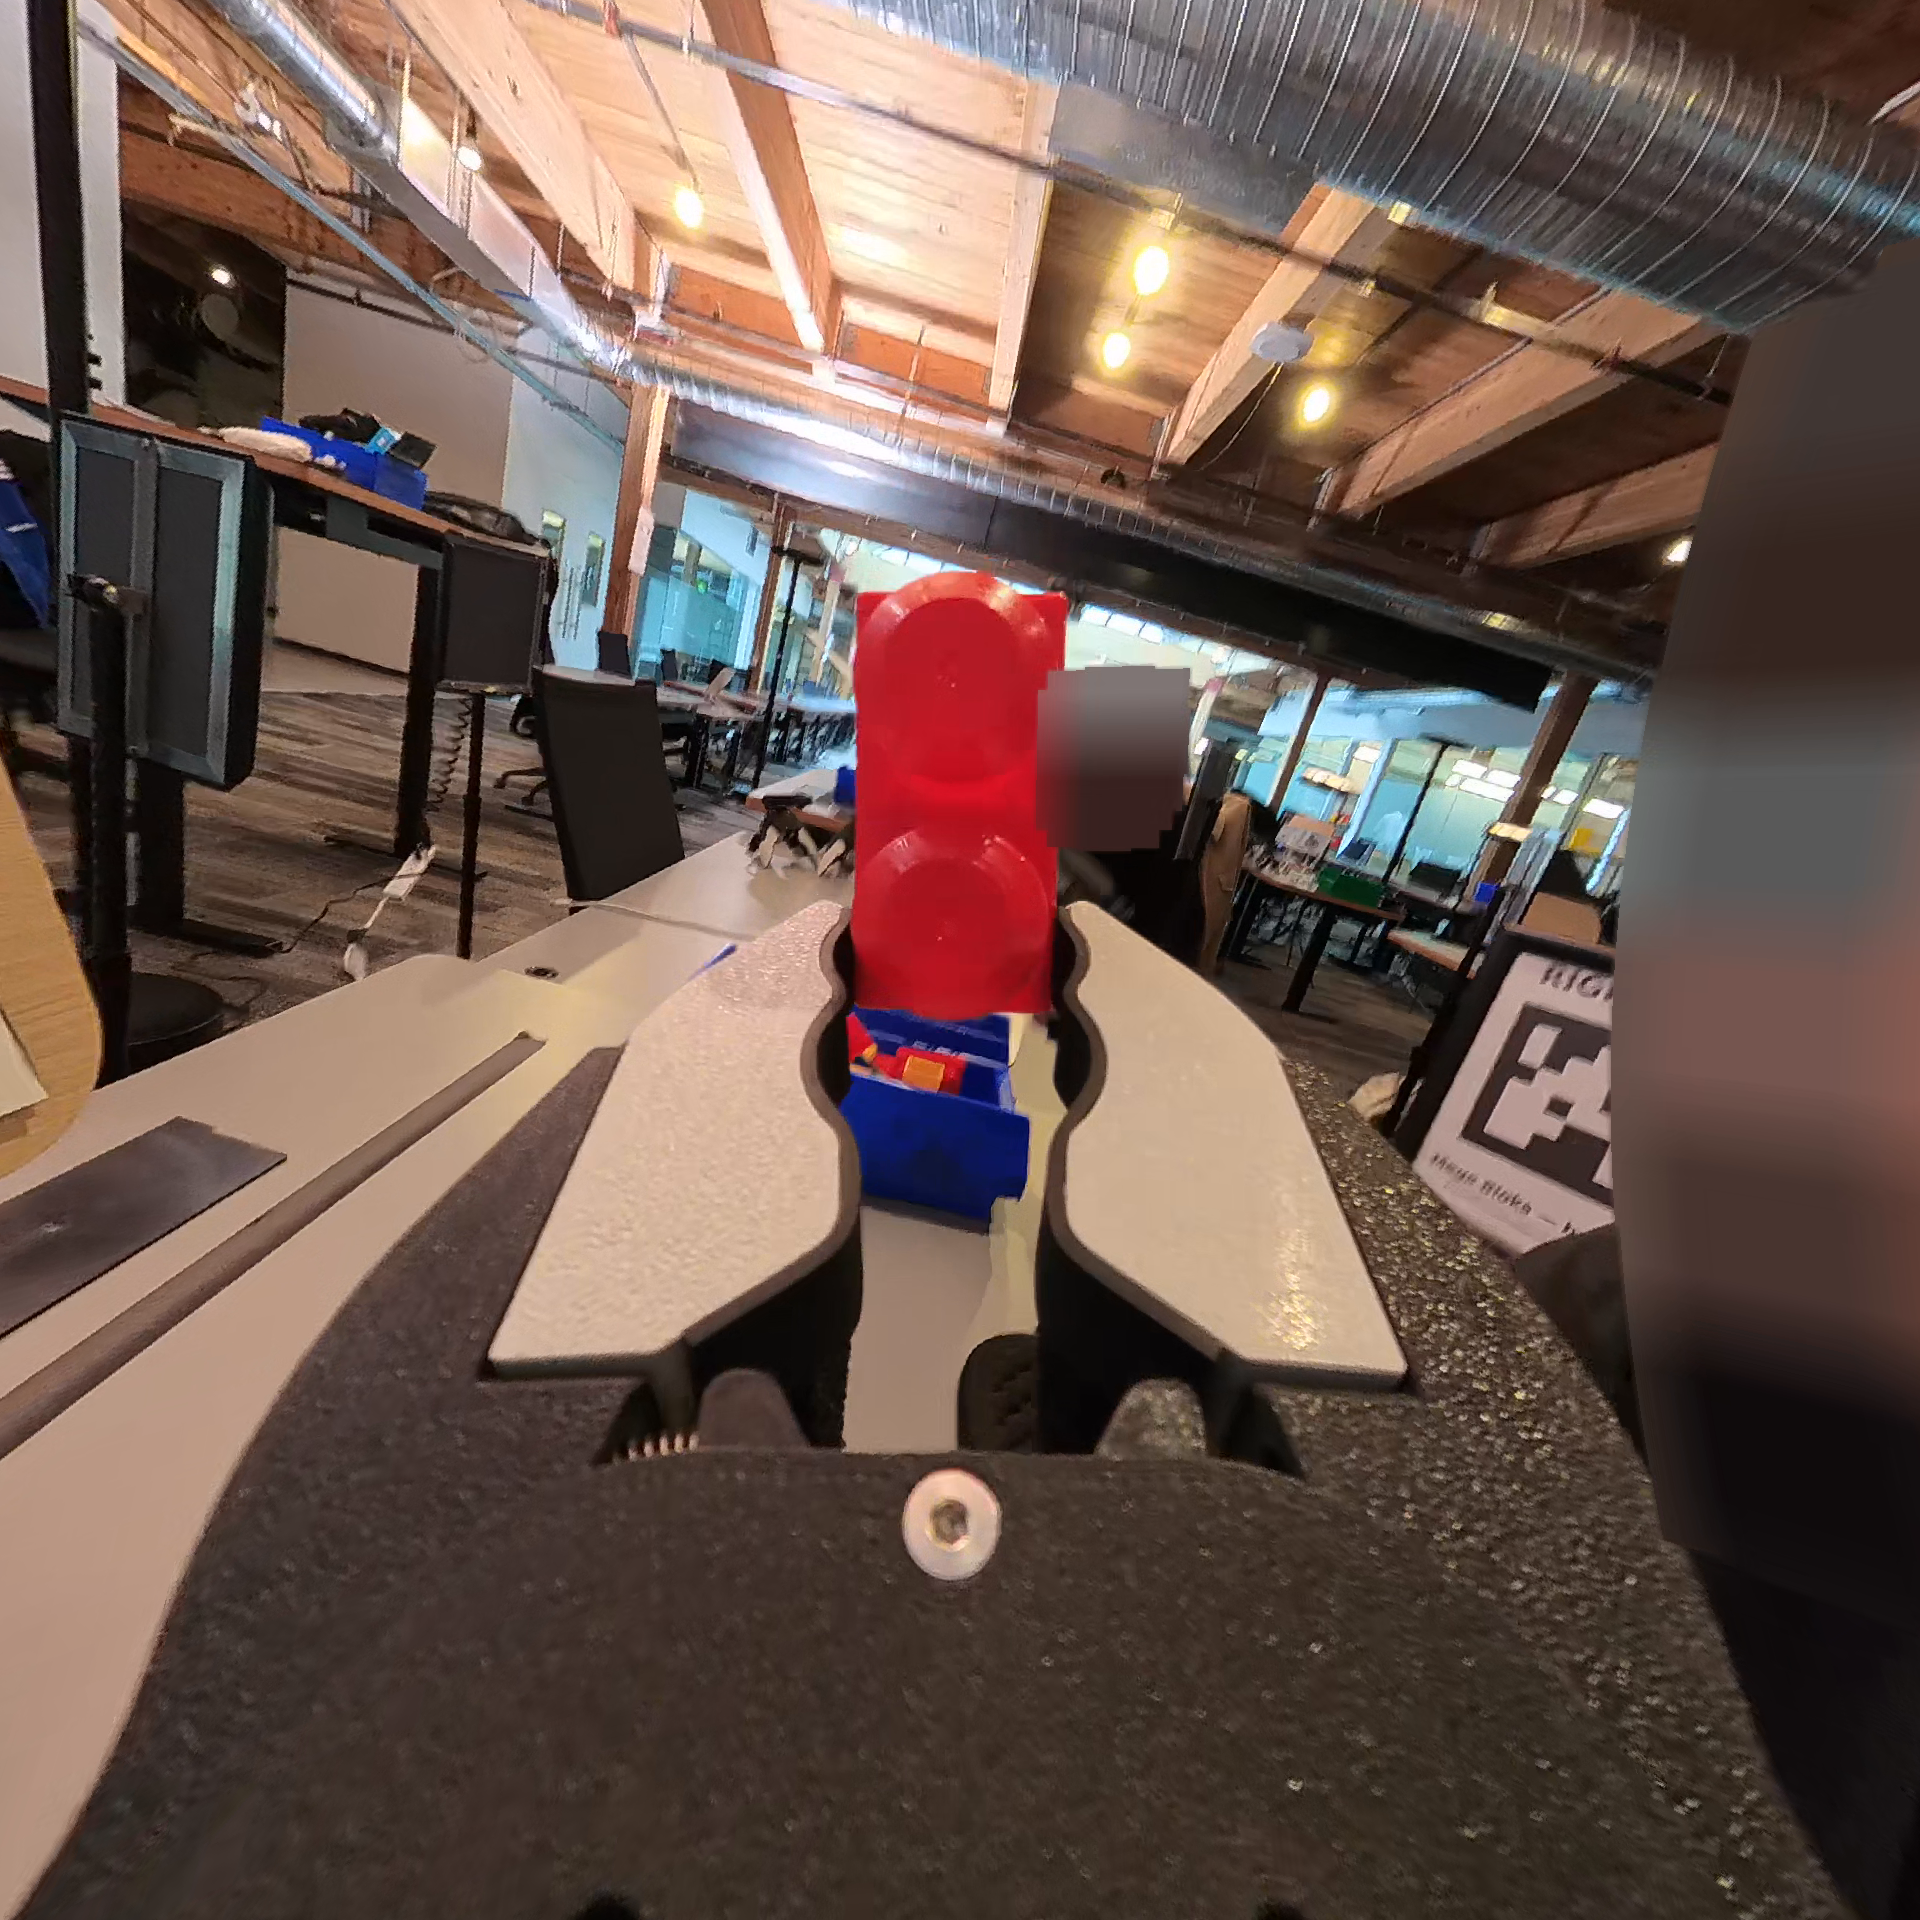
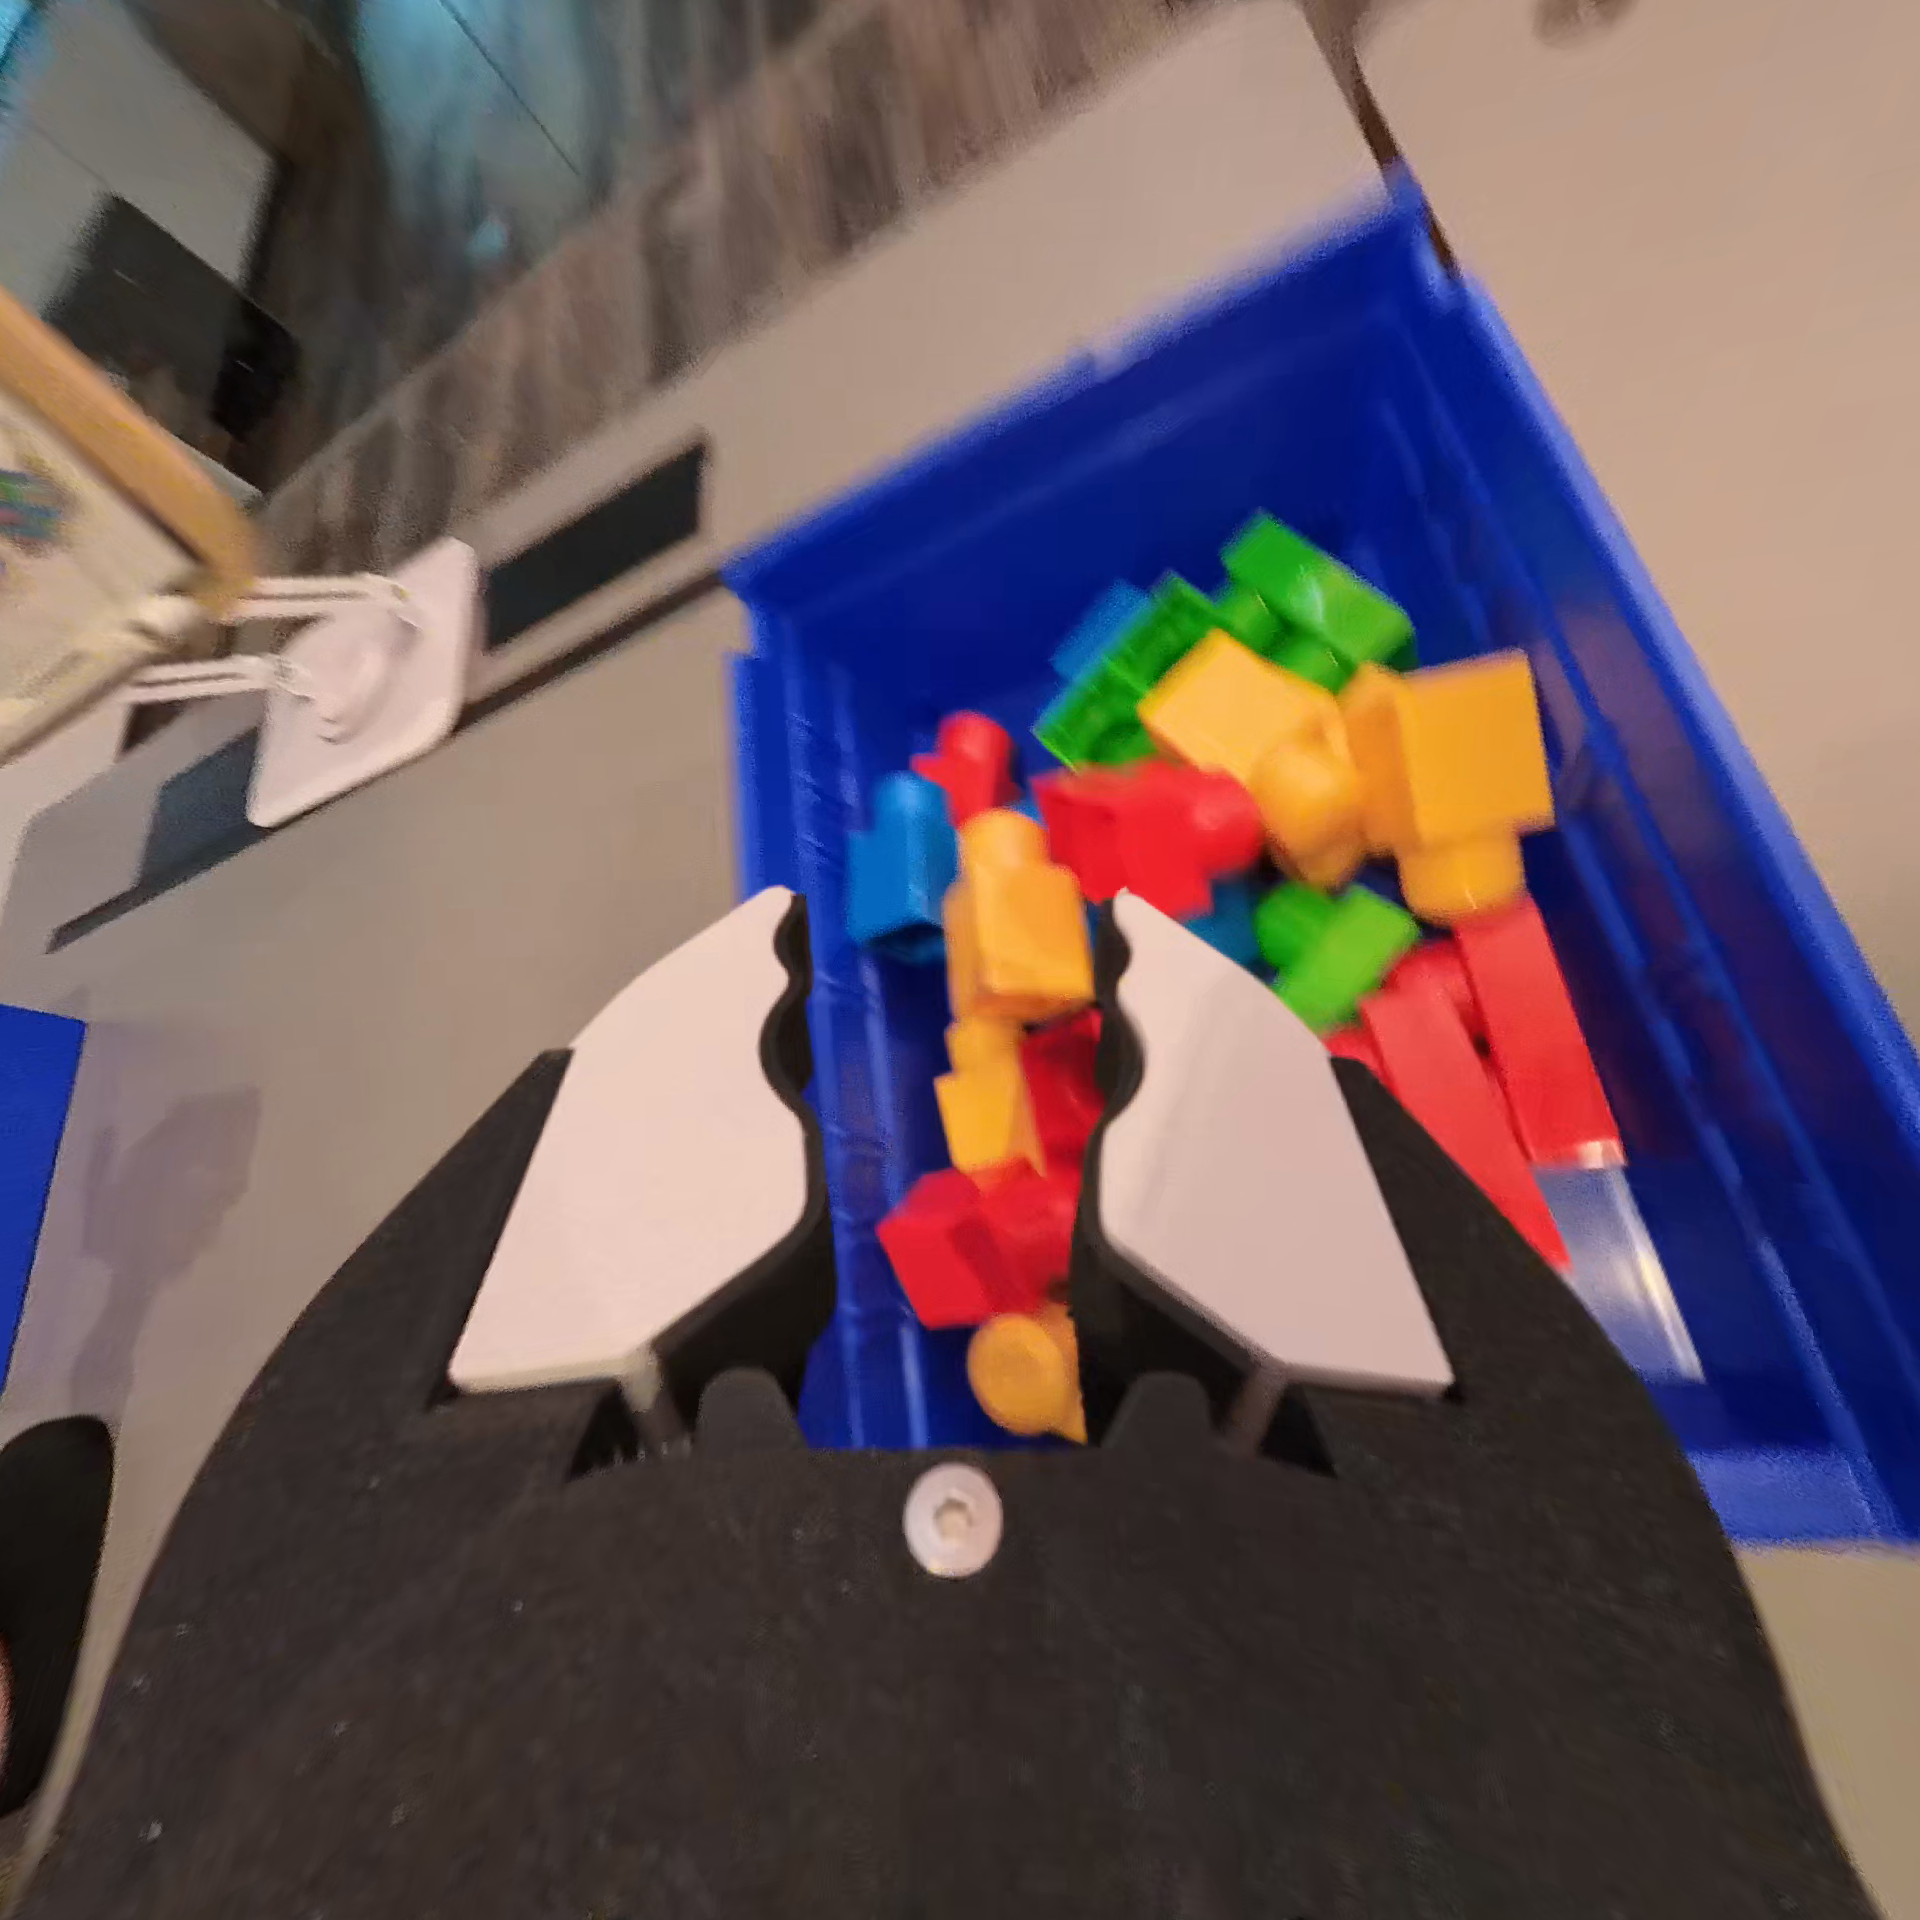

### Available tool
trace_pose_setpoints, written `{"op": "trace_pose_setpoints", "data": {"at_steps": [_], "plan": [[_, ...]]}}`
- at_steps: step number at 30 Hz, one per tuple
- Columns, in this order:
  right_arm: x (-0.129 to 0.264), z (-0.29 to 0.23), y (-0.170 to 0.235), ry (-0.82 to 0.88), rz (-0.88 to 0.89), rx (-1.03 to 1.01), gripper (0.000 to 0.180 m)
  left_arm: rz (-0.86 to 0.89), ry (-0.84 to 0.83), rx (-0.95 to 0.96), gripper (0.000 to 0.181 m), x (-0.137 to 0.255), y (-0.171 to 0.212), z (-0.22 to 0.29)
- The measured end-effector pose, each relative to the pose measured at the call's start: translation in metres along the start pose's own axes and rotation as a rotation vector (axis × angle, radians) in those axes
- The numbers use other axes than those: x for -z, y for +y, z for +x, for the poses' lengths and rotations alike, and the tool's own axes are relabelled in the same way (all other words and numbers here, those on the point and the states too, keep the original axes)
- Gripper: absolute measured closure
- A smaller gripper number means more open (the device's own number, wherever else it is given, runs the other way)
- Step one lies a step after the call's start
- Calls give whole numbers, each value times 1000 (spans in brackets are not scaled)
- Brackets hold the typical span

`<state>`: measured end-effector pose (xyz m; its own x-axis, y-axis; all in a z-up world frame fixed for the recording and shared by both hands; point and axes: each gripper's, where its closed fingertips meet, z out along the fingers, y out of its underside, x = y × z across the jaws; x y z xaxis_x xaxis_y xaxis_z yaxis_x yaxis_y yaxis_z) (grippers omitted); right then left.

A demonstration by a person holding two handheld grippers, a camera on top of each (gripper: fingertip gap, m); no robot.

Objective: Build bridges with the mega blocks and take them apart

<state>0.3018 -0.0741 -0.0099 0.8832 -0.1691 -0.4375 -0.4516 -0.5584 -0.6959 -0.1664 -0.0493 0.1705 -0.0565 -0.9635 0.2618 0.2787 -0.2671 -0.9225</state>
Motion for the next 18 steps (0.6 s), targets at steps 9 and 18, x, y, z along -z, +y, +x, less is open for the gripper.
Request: {"op": "trace_pose_setpoints", "data": {"at_steps": [9, 18], "plan": [[73, -309, -41, -977, 481, 600, 119, -176, -56, -127, 145, -19, 32, 1], [29, -448, 47, -1283, 212, 710, 109, -257, -37, -123, 145, -28, 52, 0]]}}
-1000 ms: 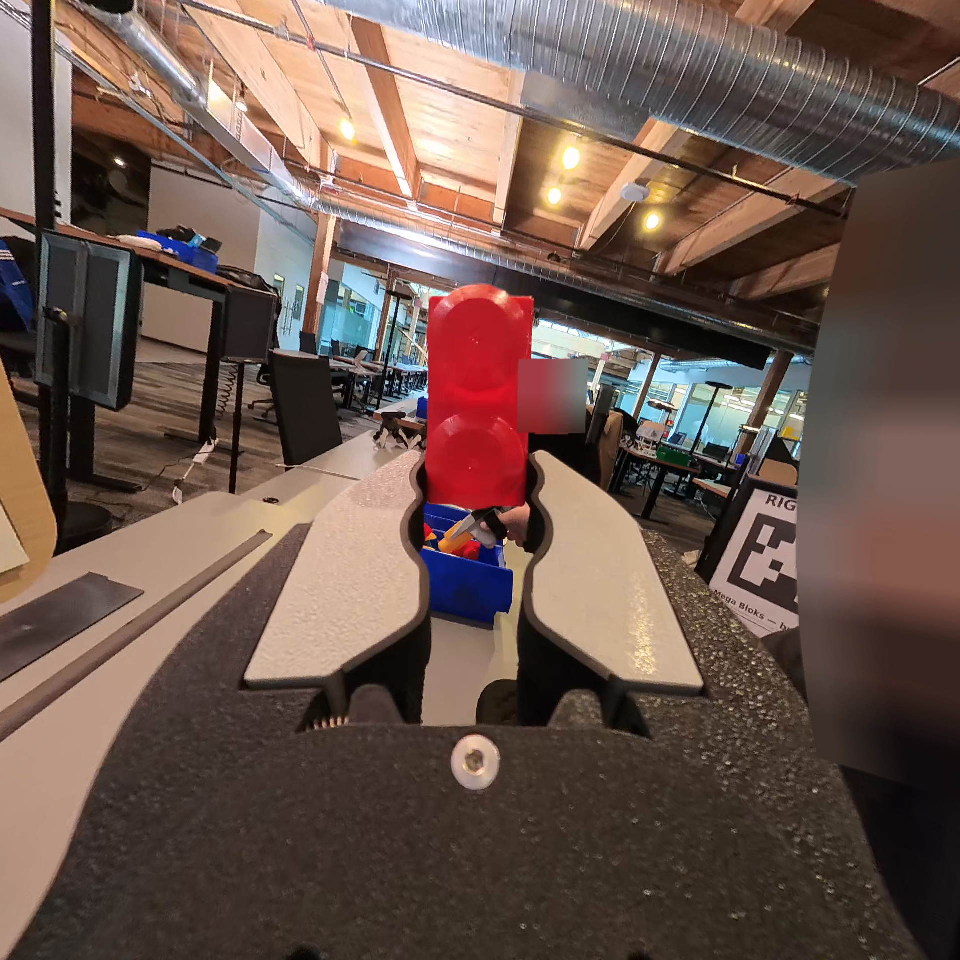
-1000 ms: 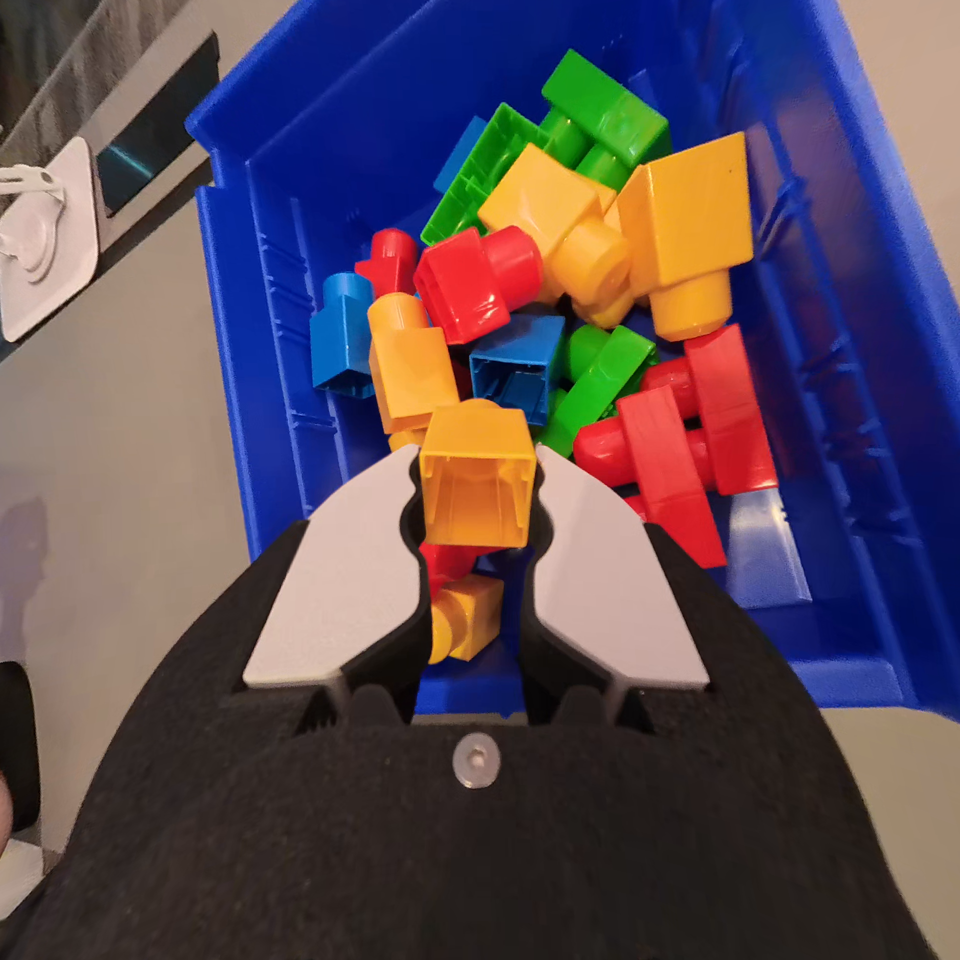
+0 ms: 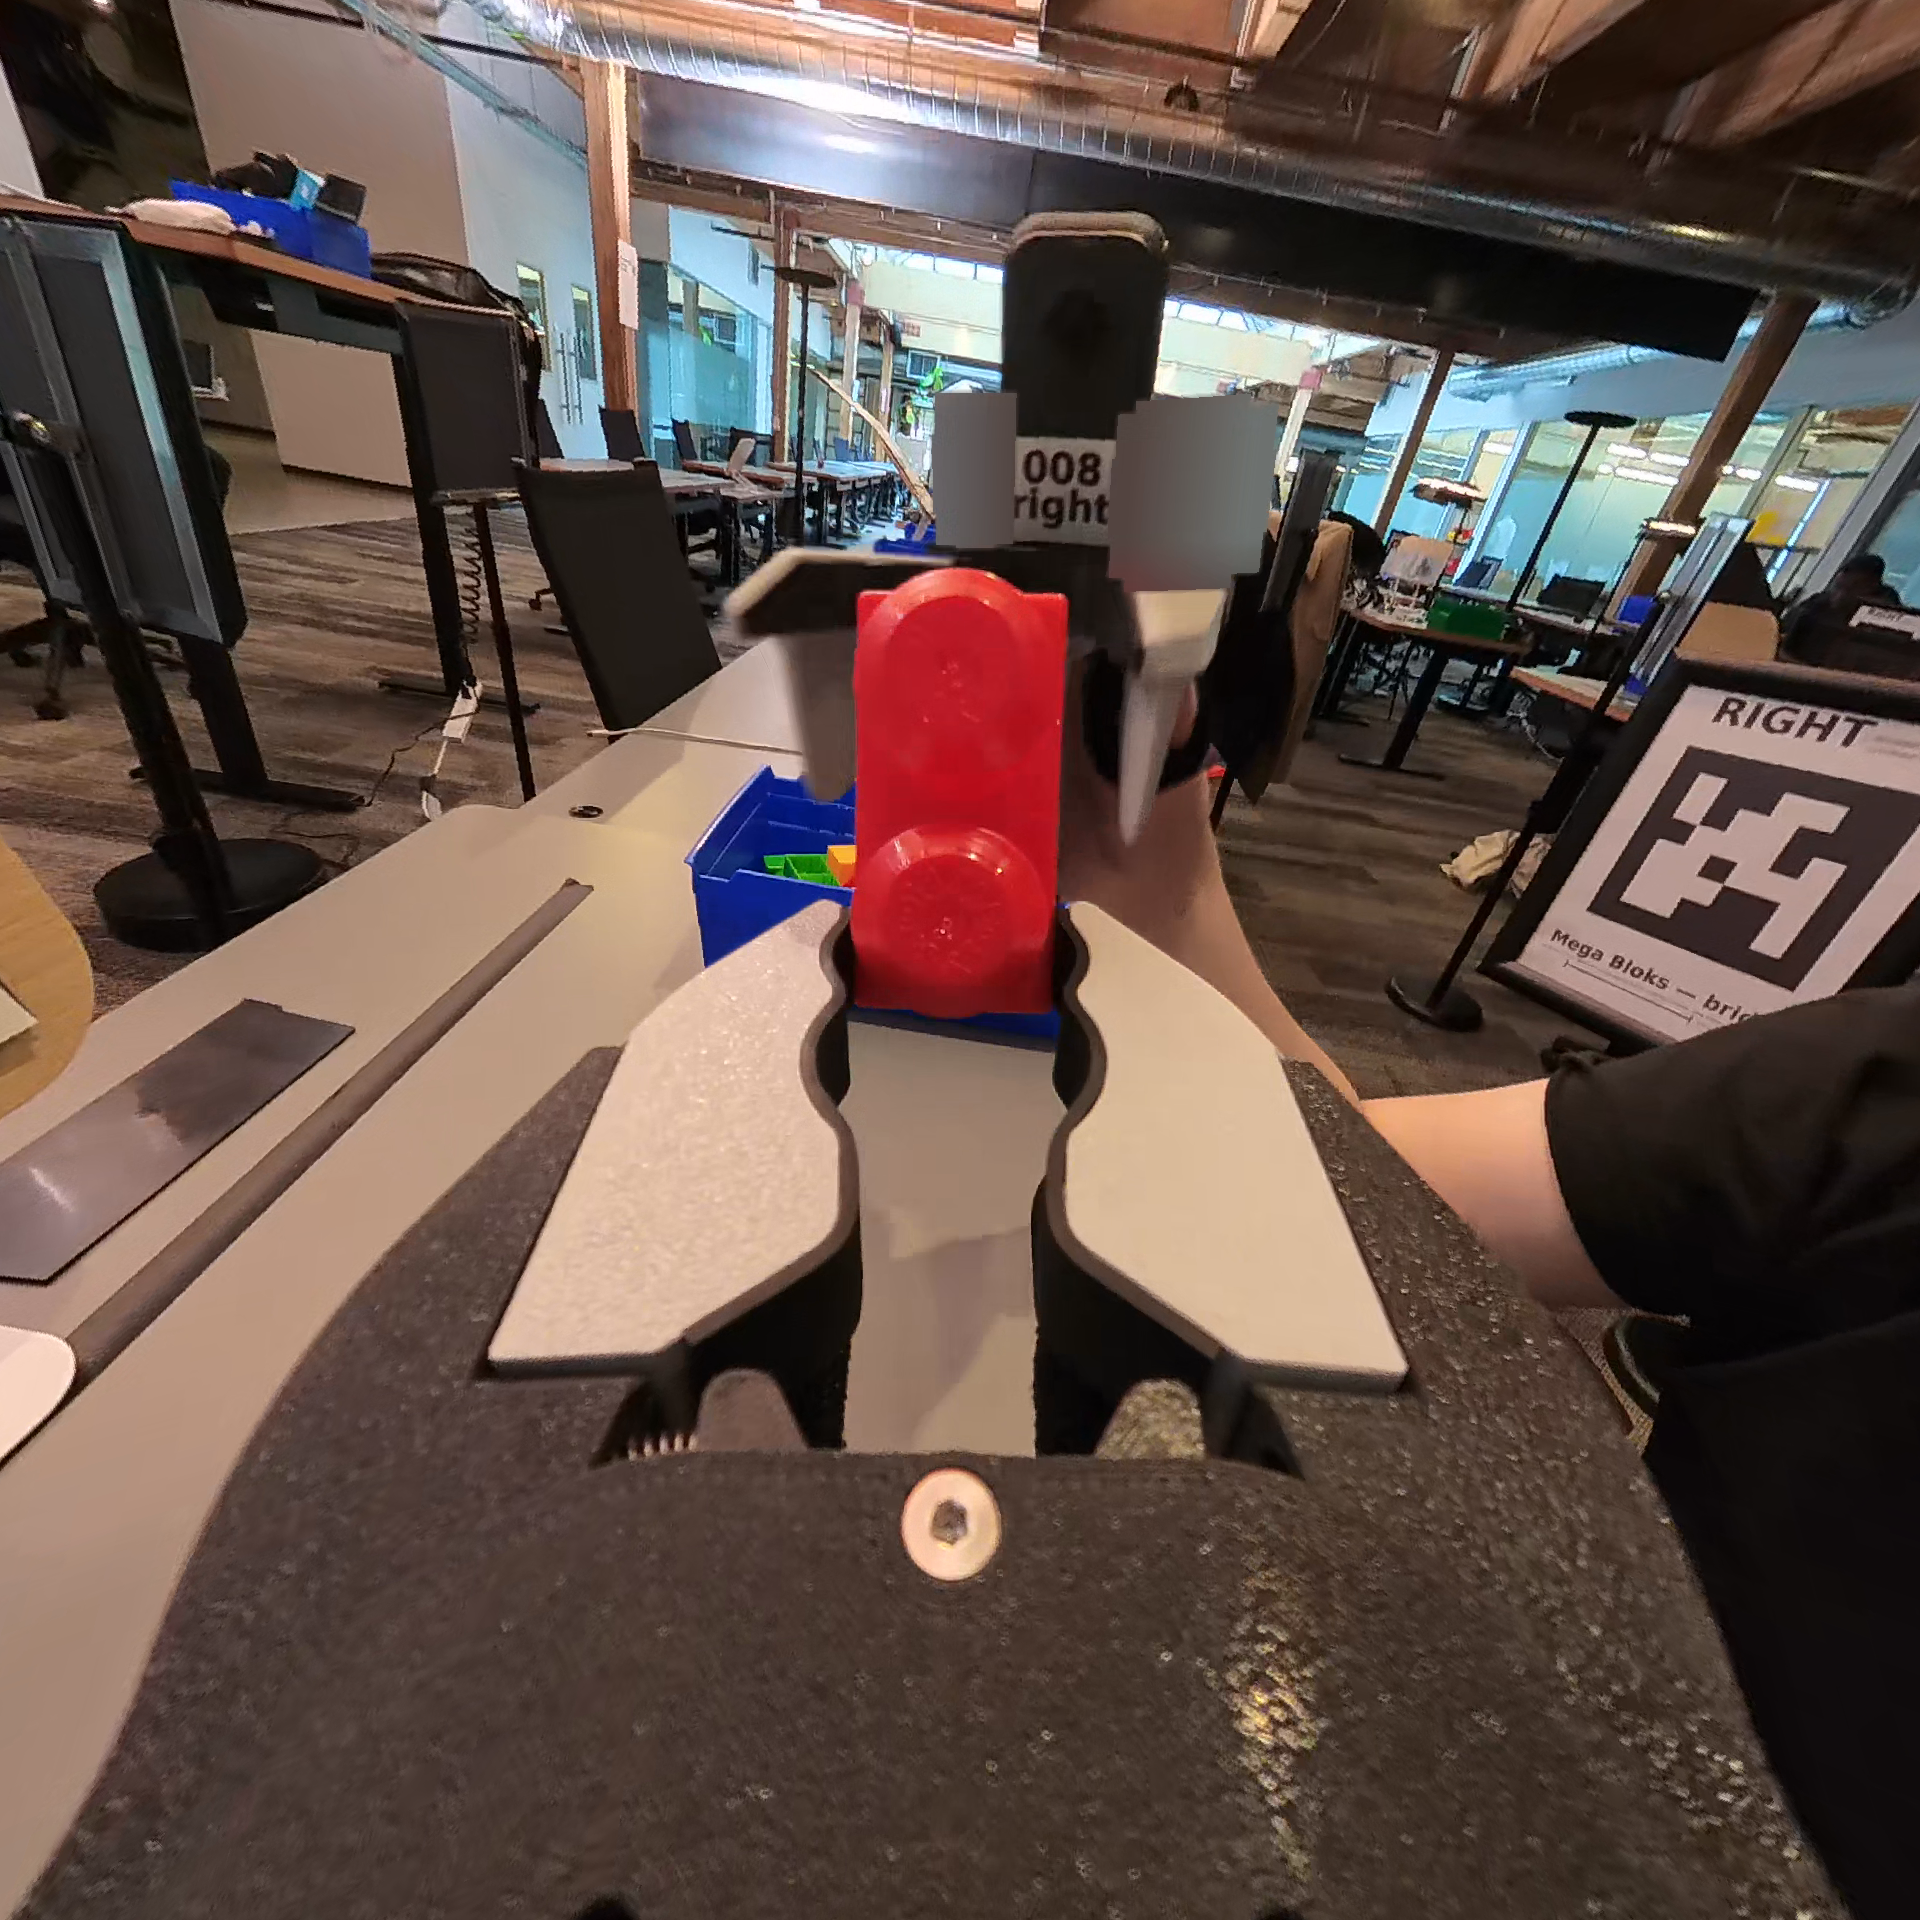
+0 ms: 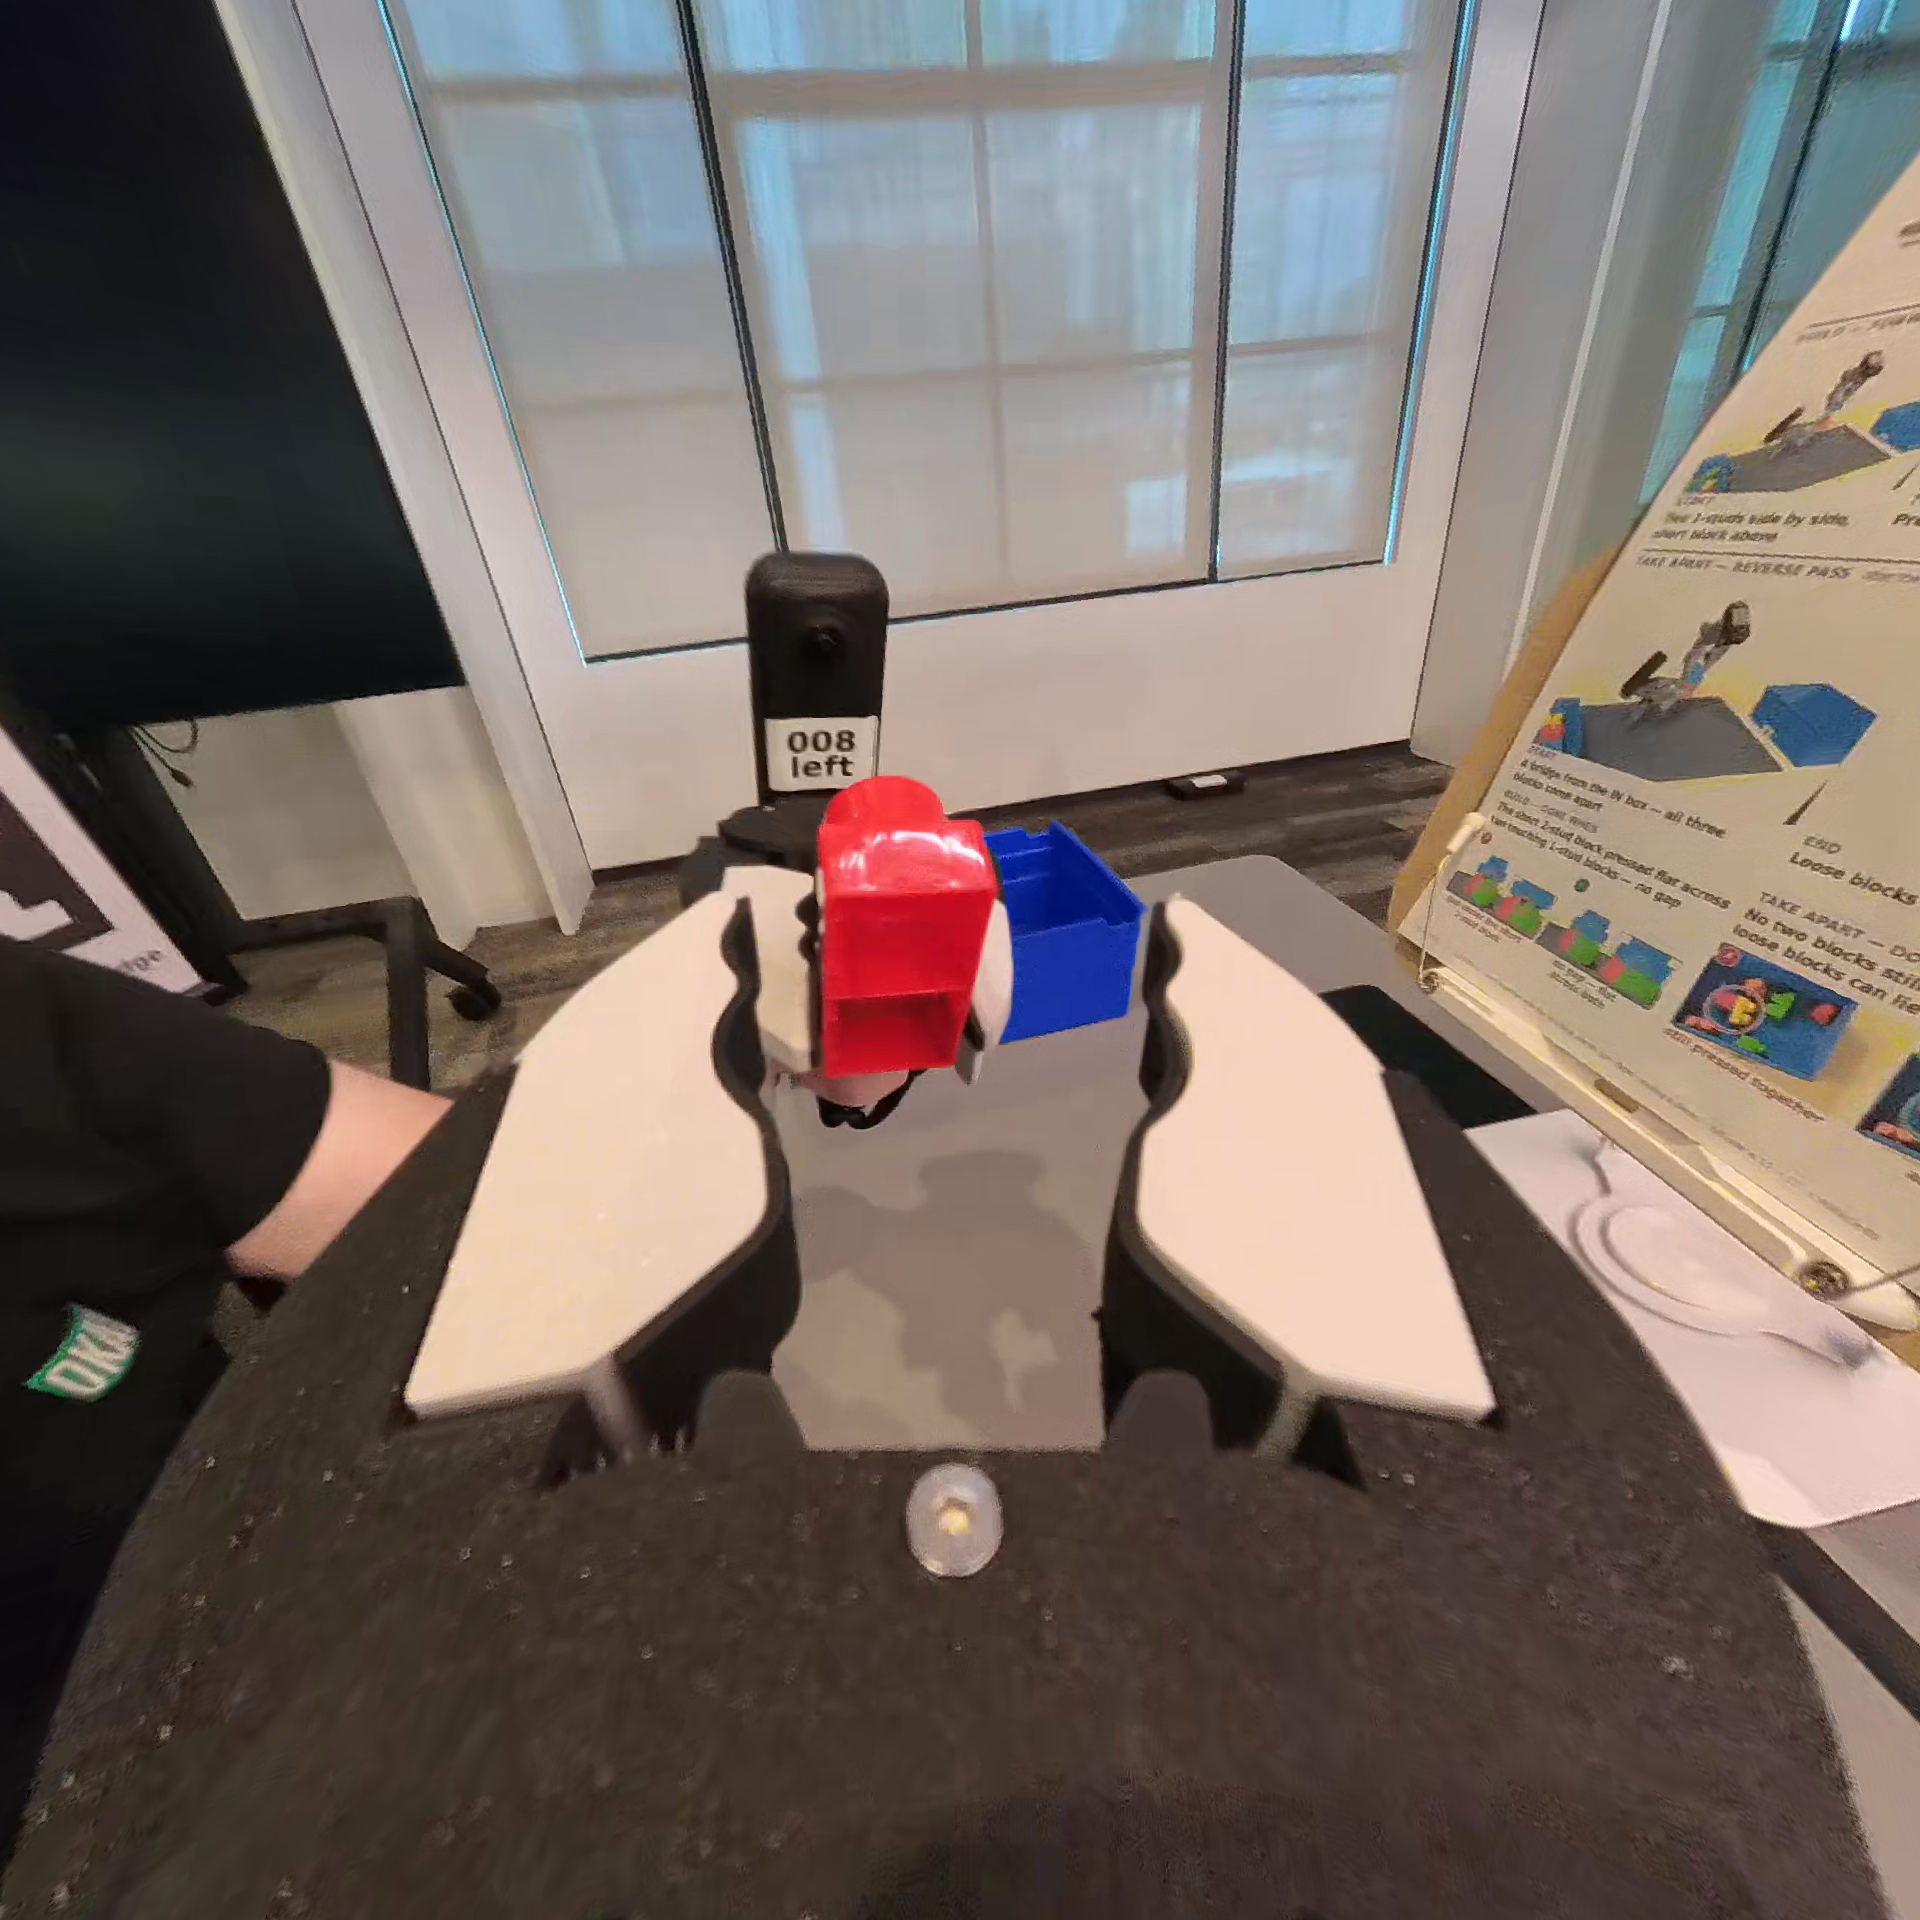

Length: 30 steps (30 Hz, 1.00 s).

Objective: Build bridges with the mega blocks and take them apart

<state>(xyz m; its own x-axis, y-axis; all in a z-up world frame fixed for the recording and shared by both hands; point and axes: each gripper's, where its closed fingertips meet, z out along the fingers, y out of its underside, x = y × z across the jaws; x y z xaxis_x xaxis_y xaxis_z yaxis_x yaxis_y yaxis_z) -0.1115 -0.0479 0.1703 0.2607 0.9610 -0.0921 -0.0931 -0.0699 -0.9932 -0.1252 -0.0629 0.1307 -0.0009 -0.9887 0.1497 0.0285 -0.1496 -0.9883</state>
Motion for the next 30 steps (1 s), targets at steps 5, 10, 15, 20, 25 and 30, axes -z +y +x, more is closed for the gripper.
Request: {"op": "trace_pose_setpoints", "data": {"at_steps": [5, 10, 15, 20, 25, 30], "plan": [[-20, -14, 14, -108, -45, -43, 124, -28, 20, -2, 145, -4, 5, 3], [-20, -15, 21, -122, -106, -31, 144, -52, 26, 15, 143, -6, 9, 4], [-4, -7, 16, -66, -115, -8, 144, -42, 11, 35, 131, -6, 8, 1], [118, 60, 26, 458, -337, 92, 144, -39, 2, 48, 131, -1, 5, -2], [342, 113, 100, 1170, -503, -301, 144, -50, -9, 39, 132, 2, 5, -3], [431, 108, 182, 1313, -485, -711, 144, -72, -1, 46, 133, -1, 10, -2]]}}
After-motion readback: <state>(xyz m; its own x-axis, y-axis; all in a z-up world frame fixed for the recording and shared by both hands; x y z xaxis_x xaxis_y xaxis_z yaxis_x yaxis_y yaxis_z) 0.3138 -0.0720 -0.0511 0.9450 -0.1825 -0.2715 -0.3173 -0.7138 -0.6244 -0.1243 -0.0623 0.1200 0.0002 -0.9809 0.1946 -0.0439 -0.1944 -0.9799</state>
